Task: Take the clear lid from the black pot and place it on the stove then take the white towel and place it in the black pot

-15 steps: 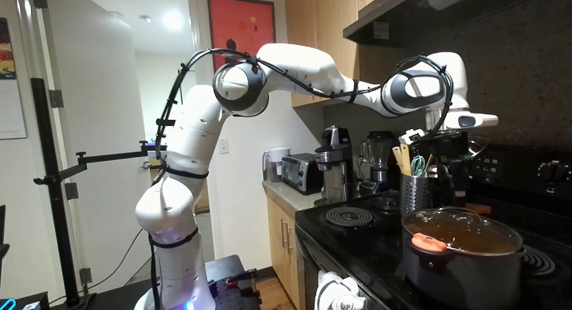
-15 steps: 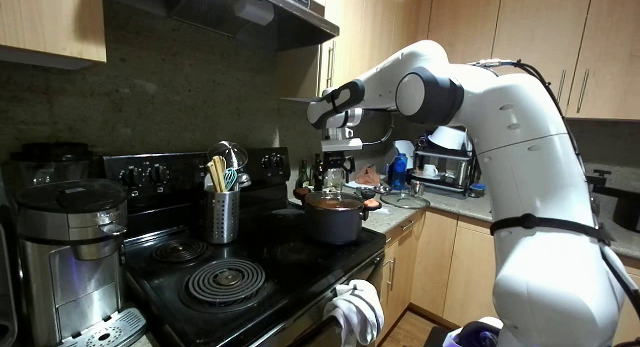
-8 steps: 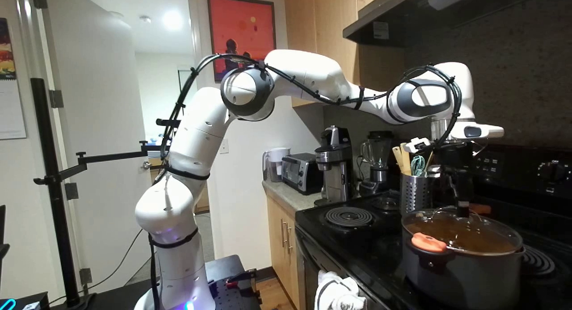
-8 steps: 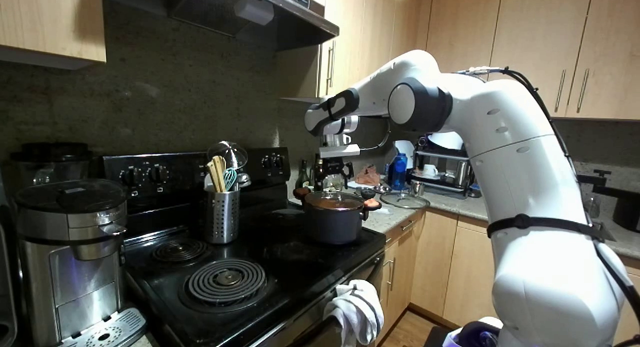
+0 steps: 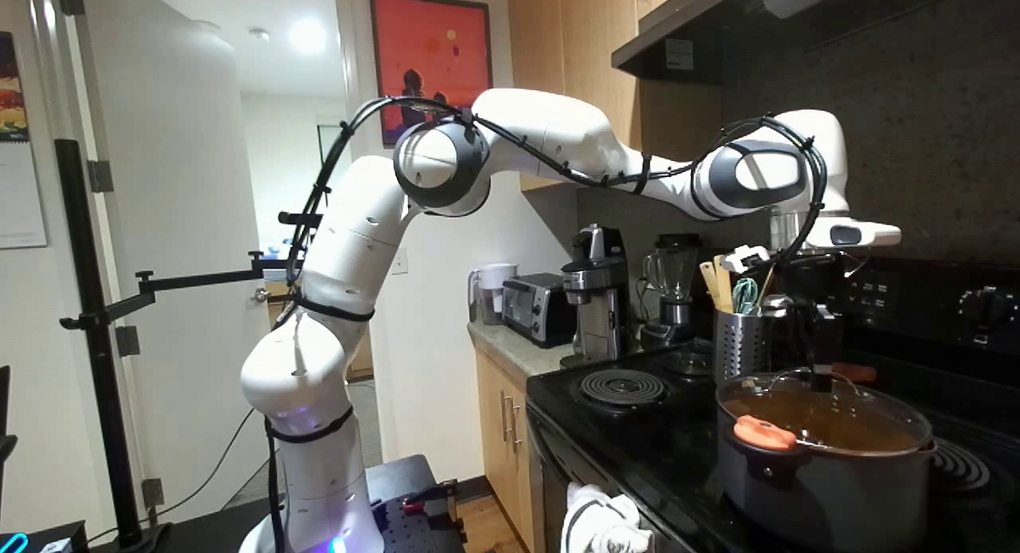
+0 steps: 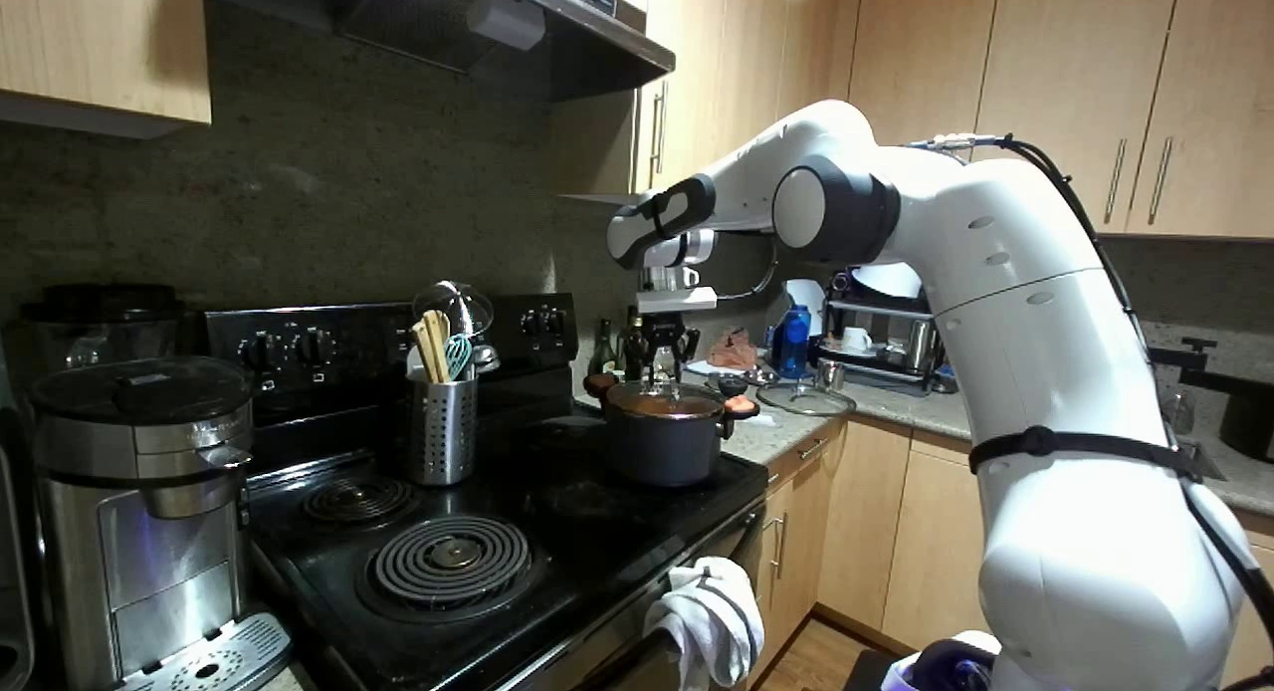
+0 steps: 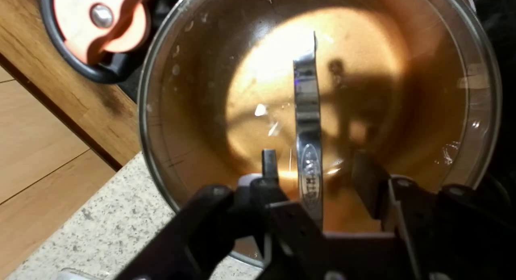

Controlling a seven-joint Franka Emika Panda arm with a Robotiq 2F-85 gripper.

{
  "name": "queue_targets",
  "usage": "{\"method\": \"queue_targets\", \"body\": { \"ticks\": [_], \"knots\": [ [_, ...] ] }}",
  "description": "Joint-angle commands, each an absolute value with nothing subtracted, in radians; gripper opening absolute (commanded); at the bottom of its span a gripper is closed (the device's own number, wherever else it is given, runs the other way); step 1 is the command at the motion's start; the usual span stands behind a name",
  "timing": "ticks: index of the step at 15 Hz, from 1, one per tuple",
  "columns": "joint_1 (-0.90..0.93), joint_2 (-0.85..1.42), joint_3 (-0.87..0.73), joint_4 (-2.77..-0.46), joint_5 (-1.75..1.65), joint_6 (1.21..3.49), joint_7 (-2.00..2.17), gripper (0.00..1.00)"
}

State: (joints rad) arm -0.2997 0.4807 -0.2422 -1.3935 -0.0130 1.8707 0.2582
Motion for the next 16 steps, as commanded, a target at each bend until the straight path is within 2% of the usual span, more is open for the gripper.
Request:
{"method": "queue_targets", "body": {
  "ticks": [1,3,4,7,16],
  "knots": [
    [-0.311,0.477,-0.235,-1.373,0.013,1.847,0.223,0.2],
    [-0.314,0.458,-0.23,-1.384,0.021,1.851,0.197,0.05],
    [-0.317,0.45,-0.228,-1.387,0.024,1.852,0.178,0.01],
    [-0.323,0.43,-0.222,-1.394,0.051,1.85,0.125,0.04],
    [-0.336,0.424,-0.223,-1.364,0.1,1.834,0.057,0.04]
  ]
}}
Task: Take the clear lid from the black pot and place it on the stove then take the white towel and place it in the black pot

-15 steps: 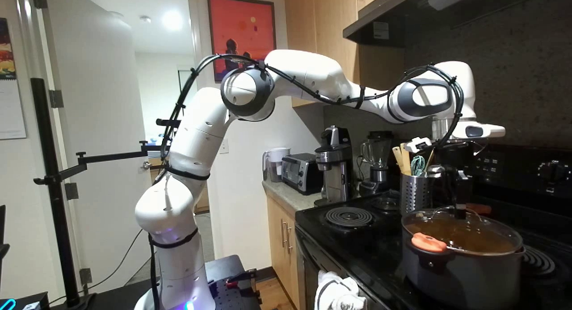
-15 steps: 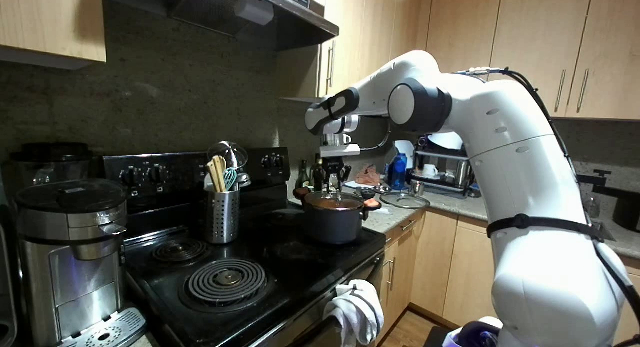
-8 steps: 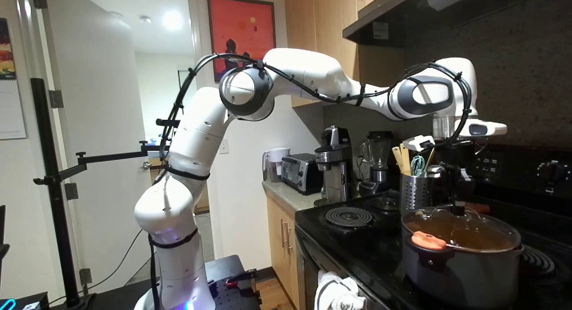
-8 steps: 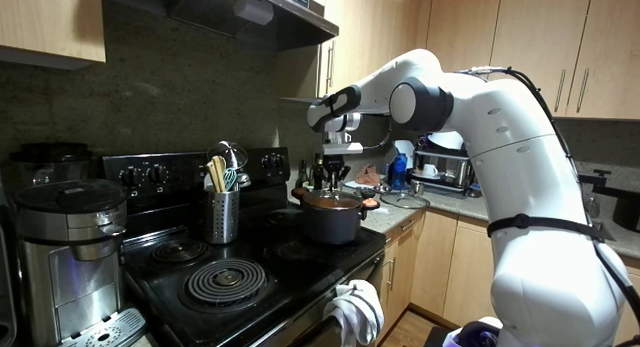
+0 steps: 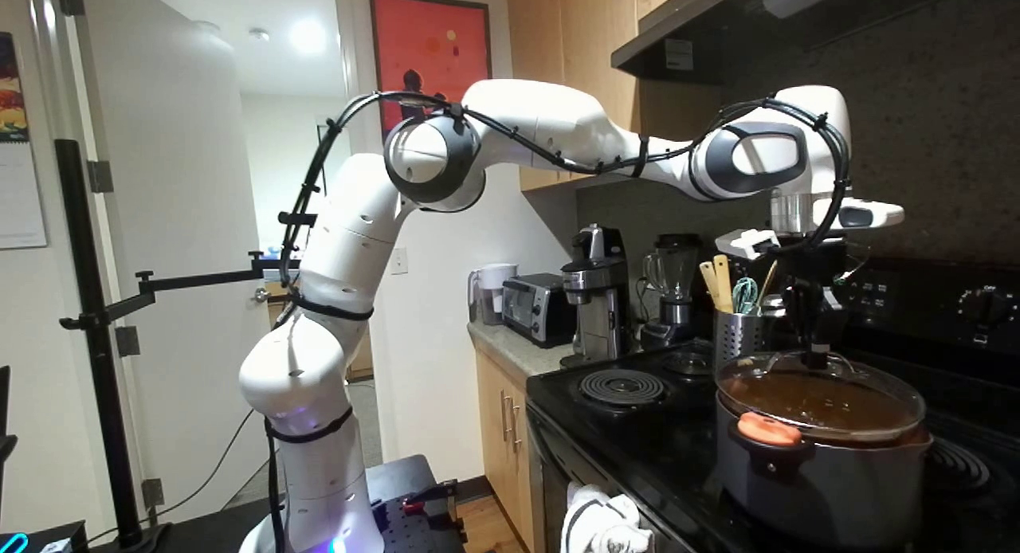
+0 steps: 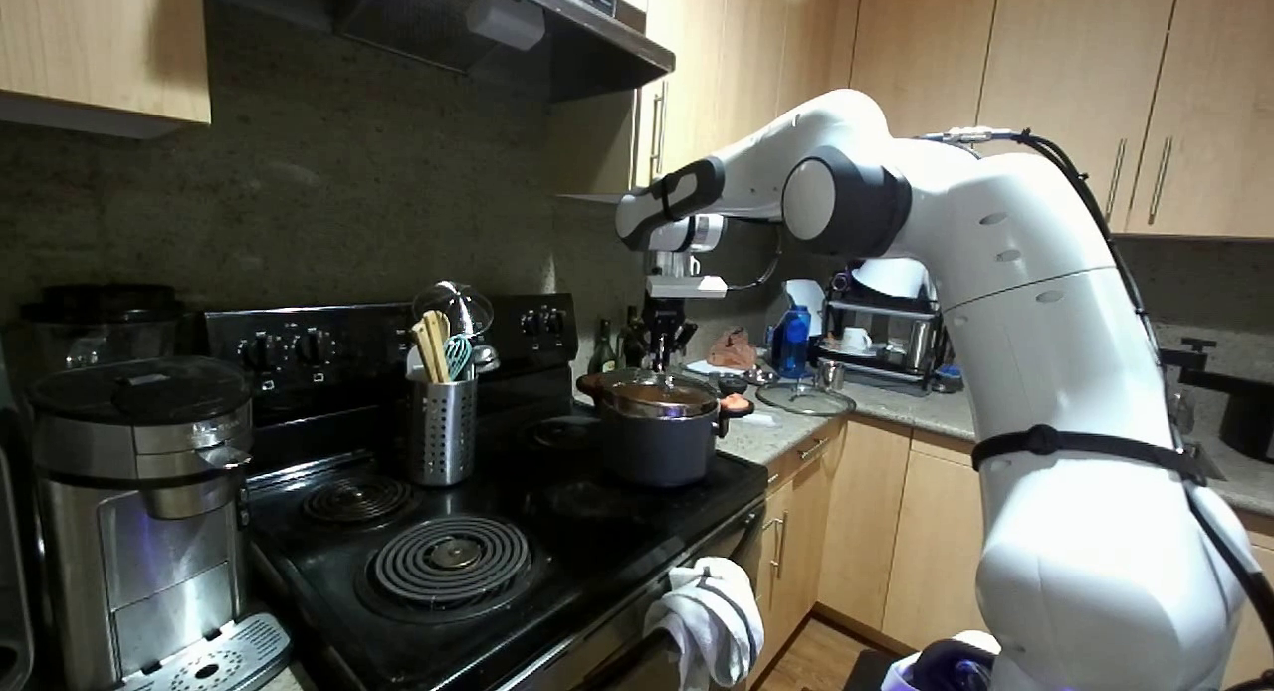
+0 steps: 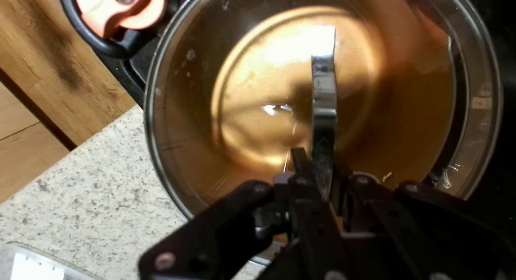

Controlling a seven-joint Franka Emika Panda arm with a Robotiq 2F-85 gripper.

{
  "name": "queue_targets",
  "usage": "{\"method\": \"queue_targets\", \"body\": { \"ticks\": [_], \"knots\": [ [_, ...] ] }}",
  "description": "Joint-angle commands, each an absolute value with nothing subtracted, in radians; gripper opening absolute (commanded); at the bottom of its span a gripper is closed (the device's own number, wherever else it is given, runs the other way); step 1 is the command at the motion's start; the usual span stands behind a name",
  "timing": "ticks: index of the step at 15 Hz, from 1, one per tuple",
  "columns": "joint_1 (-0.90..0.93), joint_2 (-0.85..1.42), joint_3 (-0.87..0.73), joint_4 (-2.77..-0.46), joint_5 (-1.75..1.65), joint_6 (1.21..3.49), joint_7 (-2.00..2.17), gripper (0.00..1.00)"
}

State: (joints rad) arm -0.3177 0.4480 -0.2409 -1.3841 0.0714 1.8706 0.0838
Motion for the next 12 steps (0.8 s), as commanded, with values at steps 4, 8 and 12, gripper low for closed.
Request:
{"method": "queue_targets", "body": {
  "ticks": [4,8,12],
  "knots": [
    [-0.331,0.405,-0.225,-1.37,0.101,1.837,0.056,0.04],
    [-0.311,0.332,-0.232,-1.421,0.084,1.854,0.047,0.04],
    [-0.297,0.262,-0.23,-1.453,0.079,1.864,0.016,0.04]
  ]
}}
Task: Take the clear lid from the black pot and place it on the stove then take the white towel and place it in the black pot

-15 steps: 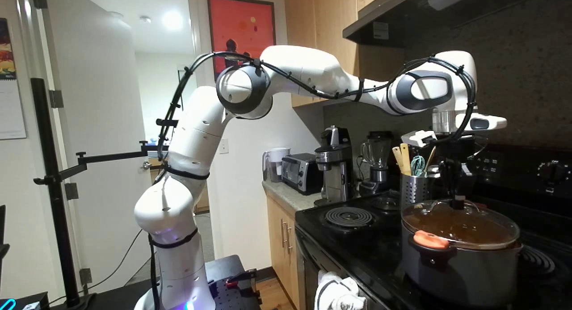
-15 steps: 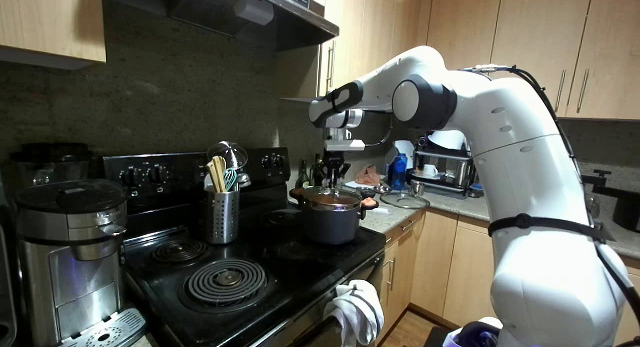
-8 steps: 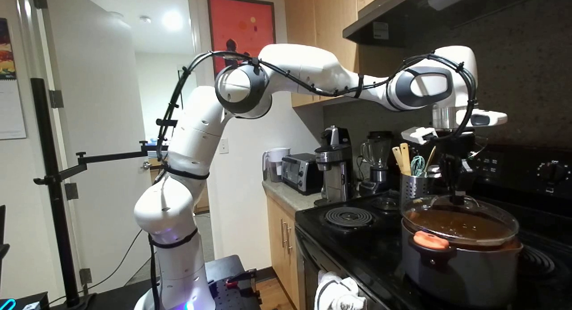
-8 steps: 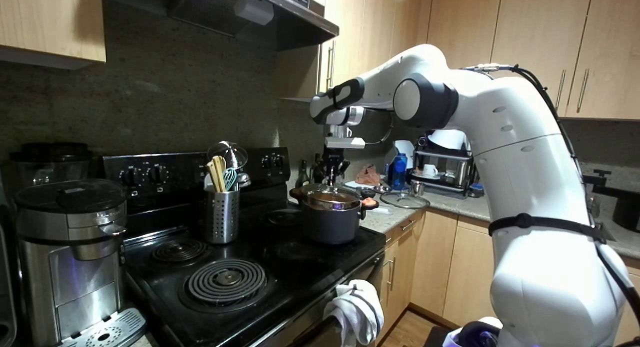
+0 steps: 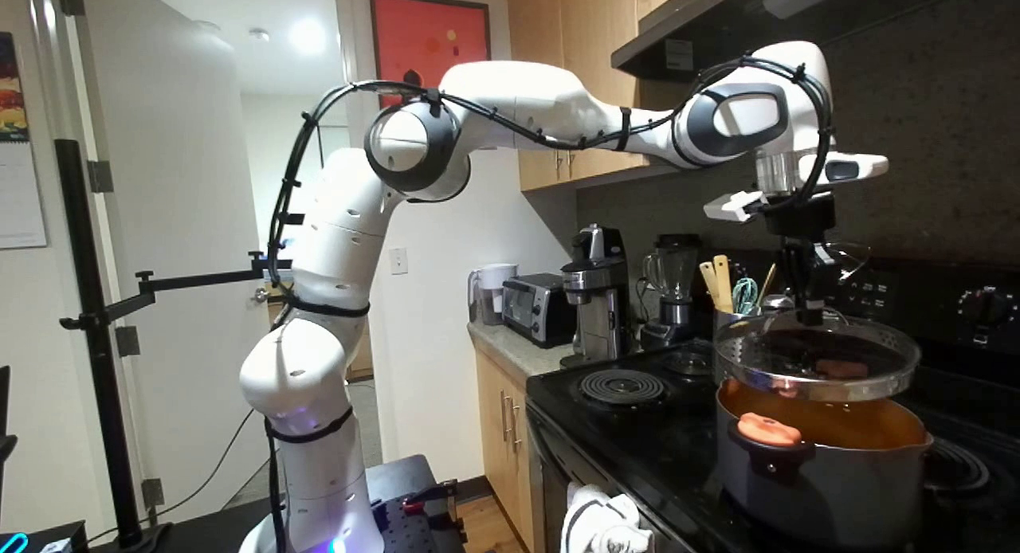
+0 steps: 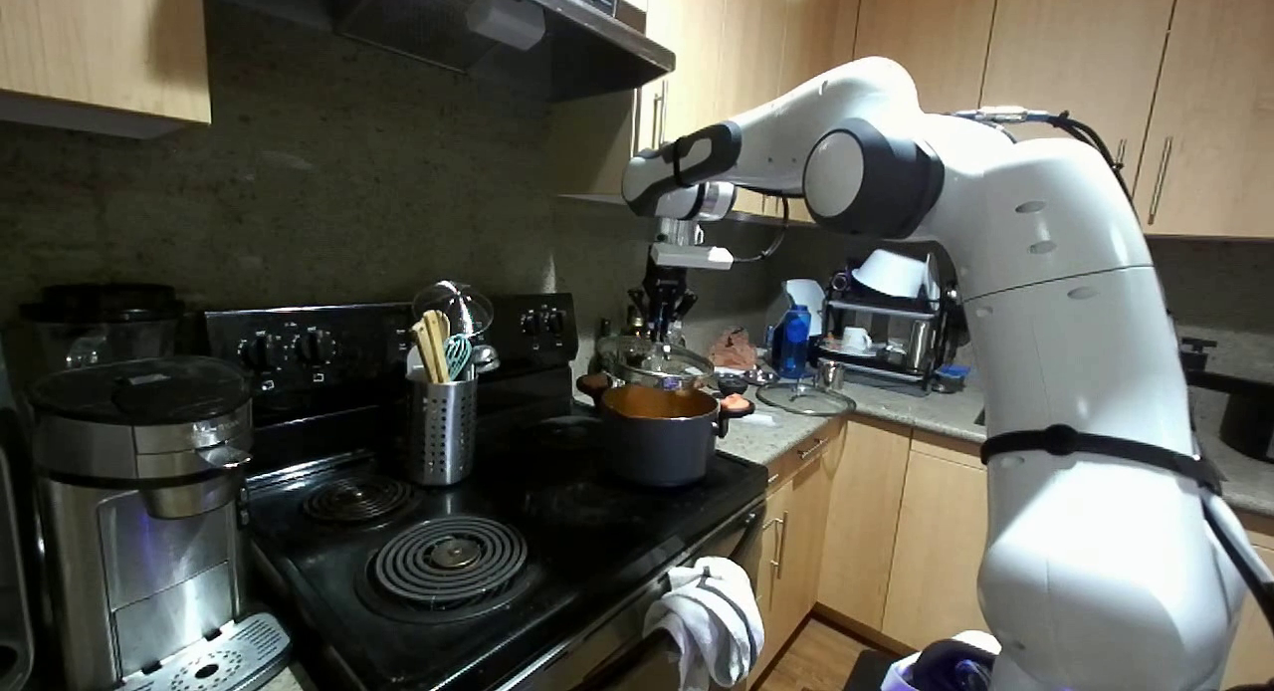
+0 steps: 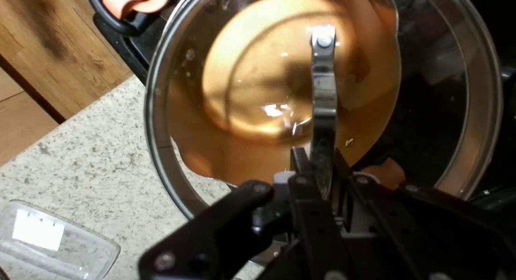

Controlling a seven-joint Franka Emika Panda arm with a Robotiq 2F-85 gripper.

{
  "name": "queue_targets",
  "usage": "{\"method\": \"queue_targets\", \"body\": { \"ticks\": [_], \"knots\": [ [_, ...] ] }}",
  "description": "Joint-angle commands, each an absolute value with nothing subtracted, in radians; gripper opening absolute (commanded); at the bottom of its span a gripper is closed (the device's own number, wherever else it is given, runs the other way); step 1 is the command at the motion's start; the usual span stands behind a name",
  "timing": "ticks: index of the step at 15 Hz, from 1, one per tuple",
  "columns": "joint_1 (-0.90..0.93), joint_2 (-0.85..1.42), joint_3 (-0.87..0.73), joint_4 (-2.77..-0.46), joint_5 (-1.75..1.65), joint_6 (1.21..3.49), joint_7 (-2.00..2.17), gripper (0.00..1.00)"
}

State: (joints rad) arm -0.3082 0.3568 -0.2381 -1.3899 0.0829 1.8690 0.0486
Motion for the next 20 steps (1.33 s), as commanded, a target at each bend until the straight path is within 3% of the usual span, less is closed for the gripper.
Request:
{"method": "queue_targets", "body": {
  "ticks": [1,20],
  "knots": [
    [-0.29,0.248,-0.229,-1.463,0.079,1.862,0.016,0.04],
    [-0.09,-0.098,-0.094,-1.979,-0.26,2.102,0.036,0.04]
  ]
}}
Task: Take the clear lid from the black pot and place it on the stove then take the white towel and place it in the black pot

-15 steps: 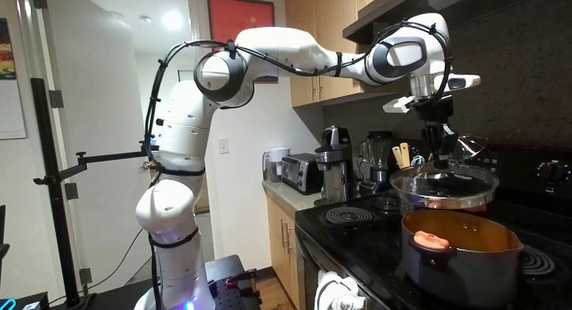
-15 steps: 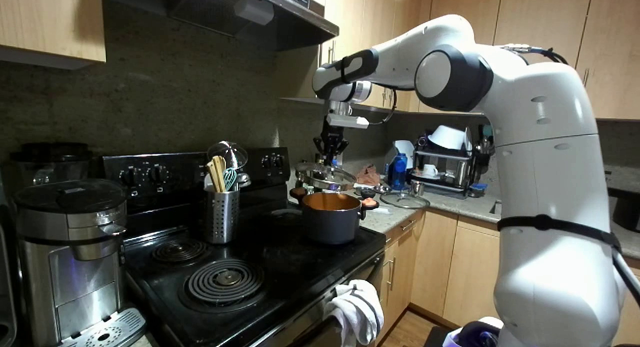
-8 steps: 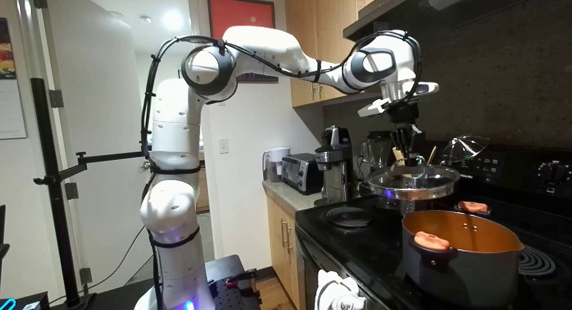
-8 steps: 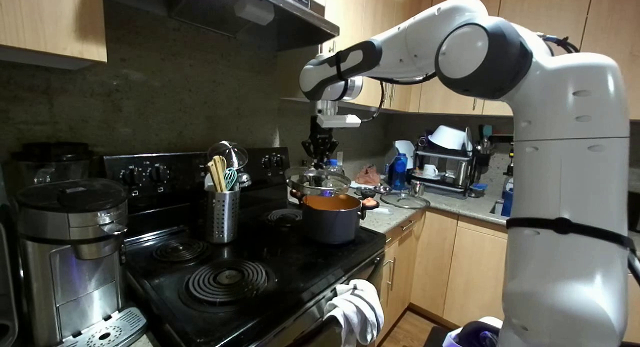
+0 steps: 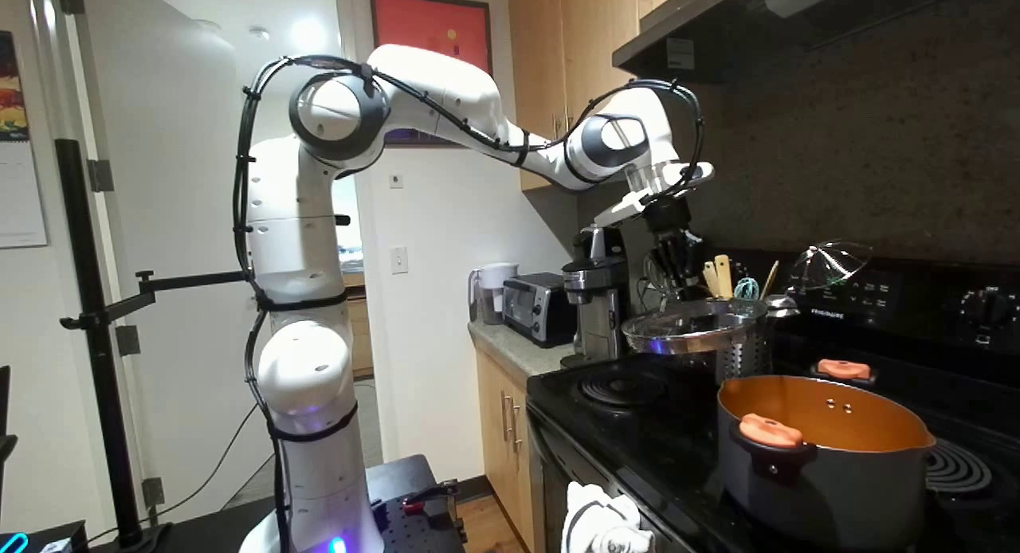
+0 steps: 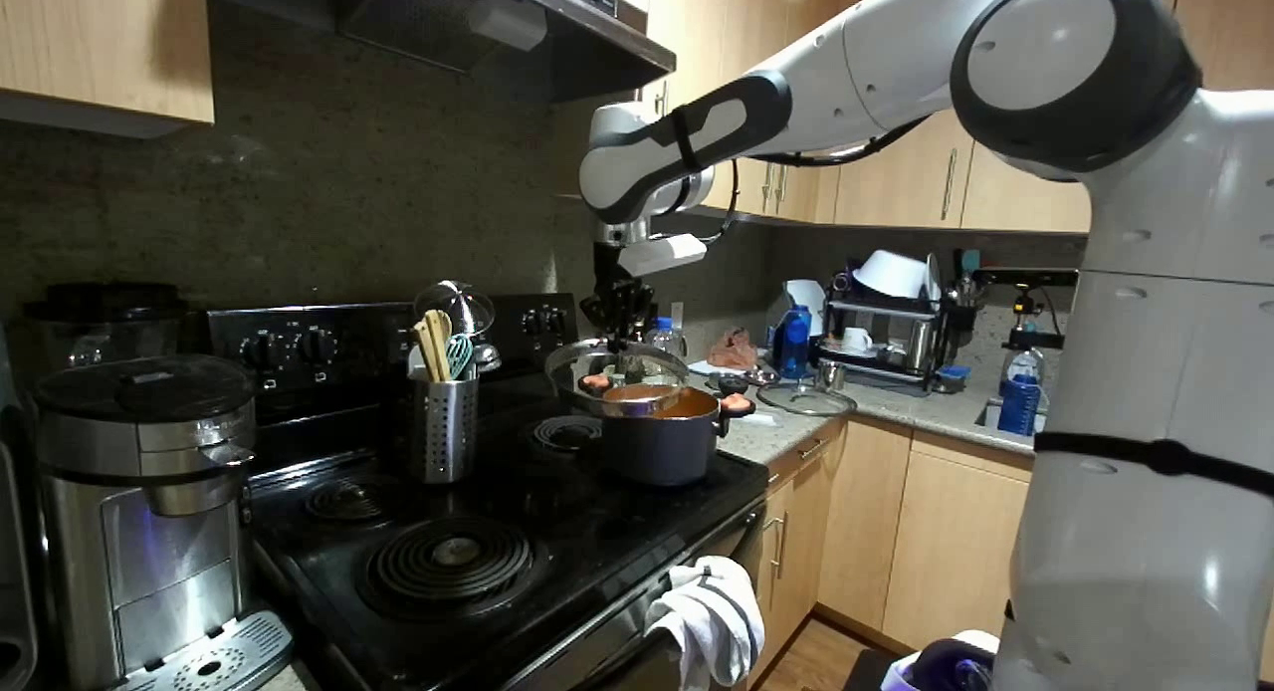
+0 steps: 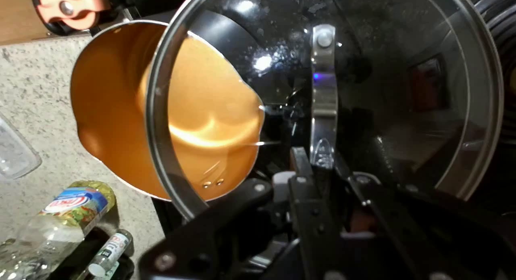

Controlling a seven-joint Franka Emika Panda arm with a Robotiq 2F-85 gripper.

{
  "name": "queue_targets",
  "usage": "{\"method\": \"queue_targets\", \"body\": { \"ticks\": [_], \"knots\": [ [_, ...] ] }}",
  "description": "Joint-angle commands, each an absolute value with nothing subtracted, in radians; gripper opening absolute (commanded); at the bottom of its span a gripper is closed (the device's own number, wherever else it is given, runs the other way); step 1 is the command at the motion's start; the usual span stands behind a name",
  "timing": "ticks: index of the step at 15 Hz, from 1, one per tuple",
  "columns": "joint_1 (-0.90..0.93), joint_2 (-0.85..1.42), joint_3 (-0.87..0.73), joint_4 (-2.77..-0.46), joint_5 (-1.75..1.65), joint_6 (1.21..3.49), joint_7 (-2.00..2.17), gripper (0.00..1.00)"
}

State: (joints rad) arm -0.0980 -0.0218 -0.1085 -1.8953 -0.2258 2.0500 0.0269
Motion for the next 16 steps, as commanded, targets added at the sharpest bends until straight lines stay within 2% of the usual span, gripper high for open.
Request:
{"method": "queue_targets", "body": {
  "ticks": [1,11,12,16],
  "knots": [
    [-0.086,-0.107,-0.089,-1.994,-0.261,2.112,0.037,0.04],
    [-0.066,-0.17,-0.065,-2.099,-0.221,2.146,-0.008,0.04],
    [-0.07,-0.11,-0.063,-2.055,-0.232,2.123,0.024,0.15],
    [-0.069,-0.128,-0.062,-2.074,-0.231,2.123,0.022,0.15]
  ]
}}
